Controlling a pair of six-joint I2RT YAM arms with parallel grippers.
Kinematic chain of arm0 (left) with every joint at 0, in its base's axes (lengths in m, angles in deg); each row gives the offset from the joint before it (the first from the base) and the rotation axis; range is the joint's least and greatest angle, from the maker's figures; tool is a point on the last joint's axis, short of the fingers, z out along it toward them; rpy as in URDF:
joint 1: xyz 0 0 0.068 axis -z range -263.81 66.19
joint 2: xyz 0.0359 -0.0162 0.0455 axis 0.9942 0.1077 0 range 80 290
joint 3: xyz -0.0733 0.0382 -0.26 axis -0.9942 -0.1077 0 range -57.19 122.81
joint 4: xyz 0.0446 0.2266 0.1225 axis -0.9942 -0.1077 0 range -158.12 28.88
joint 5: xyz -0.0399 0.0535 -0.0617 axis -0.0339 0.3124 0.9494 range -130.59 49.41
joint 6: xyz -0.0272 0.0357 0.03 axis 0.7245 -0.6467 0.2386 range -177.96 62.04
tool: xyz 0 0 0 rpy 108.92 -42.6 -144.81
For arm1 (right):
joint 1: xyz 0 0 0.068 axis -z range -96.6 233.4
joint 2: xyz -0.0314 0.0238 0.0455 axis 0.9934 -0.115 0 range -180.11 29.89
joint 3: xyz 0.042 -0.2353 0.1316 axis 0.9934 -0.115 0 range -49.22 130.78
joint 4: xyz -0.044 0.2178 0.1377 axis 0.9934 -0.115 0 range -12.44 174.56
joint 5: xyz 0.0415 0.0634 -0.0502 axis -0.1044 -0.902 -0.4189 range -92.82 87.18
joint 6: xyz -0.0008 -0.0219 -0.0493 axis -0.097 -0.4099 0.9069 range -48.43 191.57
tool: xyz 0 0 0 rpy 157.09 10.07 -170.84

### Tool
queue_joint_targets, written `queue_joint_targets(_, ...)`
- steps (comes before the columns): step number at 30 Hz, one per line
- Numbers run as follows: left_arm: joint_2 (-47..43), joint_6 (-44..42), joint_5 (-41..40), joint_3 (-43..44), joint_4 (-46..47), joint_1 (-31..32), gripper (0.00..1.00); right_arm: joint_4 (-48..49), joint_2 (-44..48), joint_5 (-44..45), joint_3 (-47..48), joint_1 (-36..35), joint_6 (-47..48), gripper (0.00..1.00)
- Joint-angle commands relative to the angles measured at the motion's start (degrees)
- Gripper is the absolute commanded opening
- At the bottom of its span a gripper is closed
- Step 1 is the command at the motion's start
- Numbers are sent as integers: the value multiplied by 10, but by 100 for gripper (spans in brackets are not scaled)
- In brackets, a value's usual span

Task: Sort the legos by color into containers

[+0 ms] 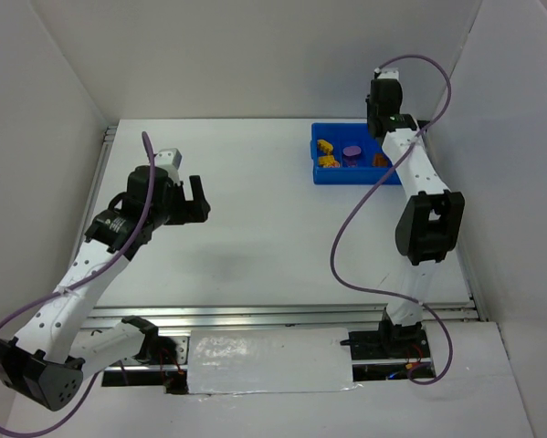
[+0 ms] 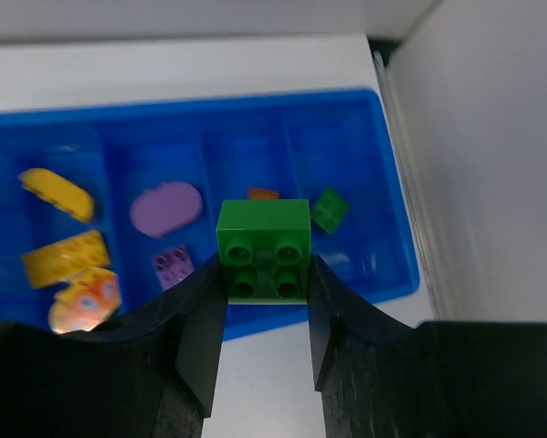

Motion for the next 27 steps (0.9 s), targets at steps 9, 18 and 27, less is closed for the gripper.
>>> queue_joint_targets(9,-1,-12,6,-1,16,-4,100,69,-2,48,-54,73,-50,0)
queue_joint_targets(18,2,-12,8,-2,17,-5,100,63,-37,6,-50,108,-112,0)
queue_joint_targets(27,10,-8,7,-4,18,-5,99,62,-38,-16,-59,124,-129,0)
